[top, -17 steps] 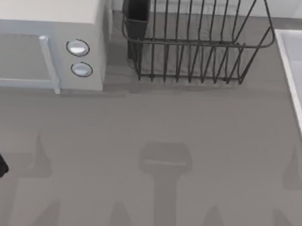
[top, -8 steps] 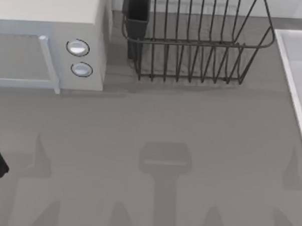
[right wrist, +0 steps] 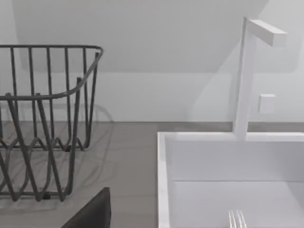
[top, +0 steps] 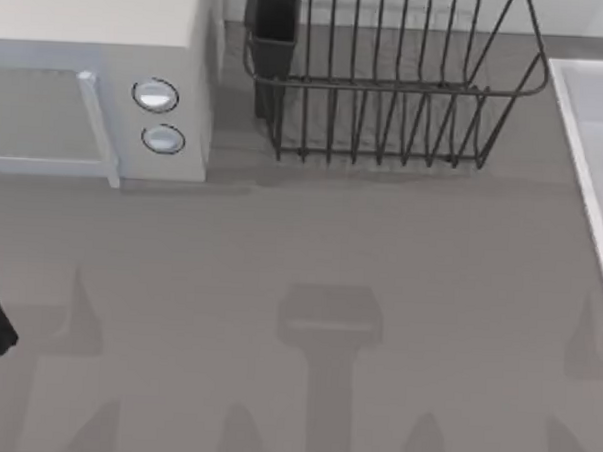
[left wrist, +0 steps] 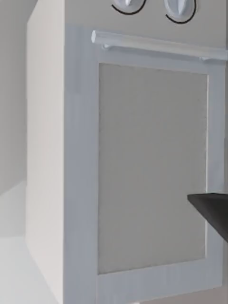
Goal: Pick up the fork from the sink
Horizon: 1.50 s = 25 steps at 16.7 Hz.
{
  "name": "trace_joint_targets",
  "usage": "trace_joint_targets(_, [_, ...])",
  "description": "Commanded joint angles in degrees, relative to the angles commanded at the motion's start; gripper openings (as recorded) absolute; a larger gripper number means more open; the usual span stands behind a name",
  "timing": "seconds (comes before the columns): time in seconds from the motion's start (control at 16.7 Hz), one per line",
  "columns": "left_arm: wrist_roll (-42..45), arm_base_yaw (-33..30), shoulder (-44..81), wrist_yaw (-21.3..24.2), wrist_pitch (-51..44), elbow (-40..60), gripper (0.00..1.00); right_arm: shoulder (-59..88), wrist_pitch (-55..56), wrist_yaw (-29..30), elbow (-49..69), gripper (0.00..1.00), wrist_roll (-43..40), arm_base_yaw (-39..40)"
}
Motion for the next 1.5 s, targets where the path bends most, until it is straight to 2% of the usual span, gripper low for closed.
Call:
trace_joint_targets(0.3, [0.00,0.00,0.00,0.00,0.00,0.00,1.00,3.30,-1.74,0.06,3.14,1.00,-0.40,-0.29])
trace_joint_targets(0.54, [0.00,0.00,0.00,0.00,0.00,0.00,1.00,15.22,-7.96,0.27,14.35,1.00,-1.75,-1.34])
trace_joint_targets(0.84, [0.00,0.00,0.00,0.00,0.00,0.00,1.00,39.16,-20.38,0.57,36.42,1.00,-4.13,-3.38])
trace_joint_targets(1.5, [0.00,0.00,0.00,0.00,0.00,0.00,1.00,104.37,-54.62,0.70,94.01,1.00,-8.74,-8.64])
